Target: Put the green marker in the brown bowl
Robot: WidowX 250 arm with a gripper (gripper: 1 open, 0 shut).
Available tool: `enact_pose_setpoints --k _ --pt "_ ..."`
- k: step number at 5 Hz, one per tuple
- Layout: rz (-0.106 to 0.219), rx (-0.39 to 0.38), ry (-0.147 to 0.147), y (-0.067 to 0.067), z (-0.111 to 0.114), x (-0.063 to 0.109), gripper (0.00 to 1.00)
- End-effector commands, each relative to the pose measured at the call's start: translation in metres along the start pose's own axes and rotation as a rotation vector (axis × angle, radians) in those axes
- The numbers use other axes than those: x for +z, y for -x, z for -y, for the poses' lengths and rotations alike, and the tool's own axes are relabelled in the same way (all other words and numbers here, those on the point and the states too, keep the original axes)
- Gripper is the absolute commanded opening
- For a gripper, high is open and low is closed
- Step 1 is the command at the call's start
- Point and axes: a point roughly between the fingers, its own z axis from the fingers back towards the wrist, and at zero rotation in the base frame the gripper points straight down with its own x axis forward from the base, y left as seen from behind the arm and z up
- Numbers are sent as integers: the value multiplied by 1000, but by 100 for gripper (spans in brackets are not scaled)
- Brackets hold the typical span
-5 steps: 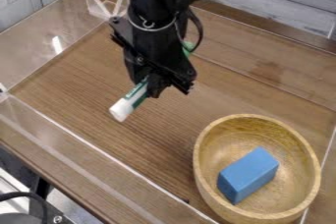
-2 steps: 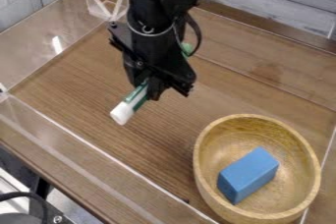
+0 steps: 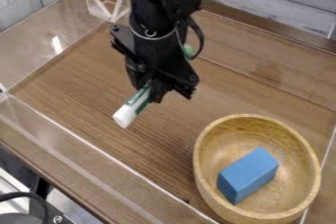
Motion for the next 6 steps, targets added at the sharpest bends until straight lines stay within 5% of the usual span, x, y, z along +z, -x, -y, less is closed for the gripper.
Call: enact_pose_setpoints --k 1,6 --pt "35 15 -2 -6 2 7 0" --pt "58 33 11 -14 -22 -2 0"
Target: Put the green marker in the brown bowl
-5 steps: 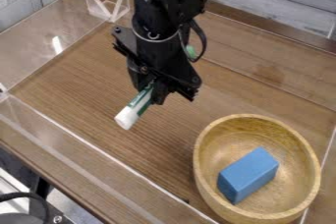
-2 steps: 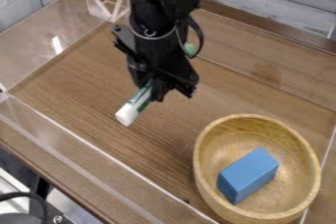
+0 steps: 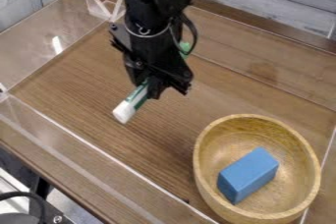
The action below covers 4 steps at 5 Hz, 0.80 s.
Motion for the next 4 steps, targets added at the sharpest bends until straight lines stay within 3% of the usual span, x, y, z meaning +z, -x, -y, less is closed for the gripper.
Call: enact_pose_setpoints --k 1,3,4 --pt "49 6 -4 -15 -7 7 0" --pt "69 -2 -9 -26 -14 4 0" --pt "94 -11 -13 -31 -17 4 0"
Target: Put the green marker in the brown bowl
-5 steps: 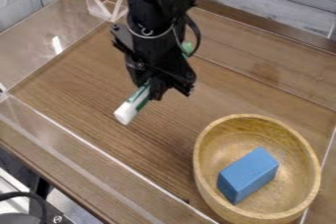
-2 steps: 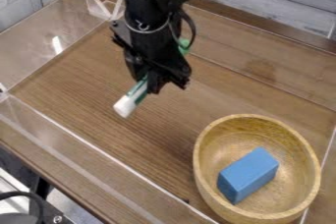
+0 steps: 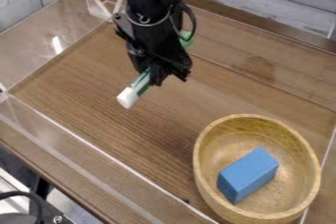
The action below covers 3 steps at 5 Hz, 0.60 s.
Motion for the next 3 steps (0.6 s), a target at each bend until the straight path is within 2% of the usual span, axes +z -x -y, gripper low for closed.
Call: enact_pose_setpoints --k 1,3 --pt "78 6 -19 -18 -10 8 0" --pt "114 5 -29 -25 -16 5 0"
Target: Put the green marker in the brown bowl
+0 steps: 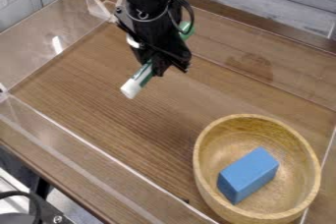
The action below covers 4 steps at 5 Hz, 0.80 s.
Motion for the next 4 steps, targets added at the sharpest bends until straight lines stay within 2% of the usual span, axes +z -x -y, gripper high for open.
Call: enact_pose_setpoints --k 1,4 --pt "58 -5 -19 -13 -7 9 0" --pt "71 -6 -36 -9 -9 10 0"
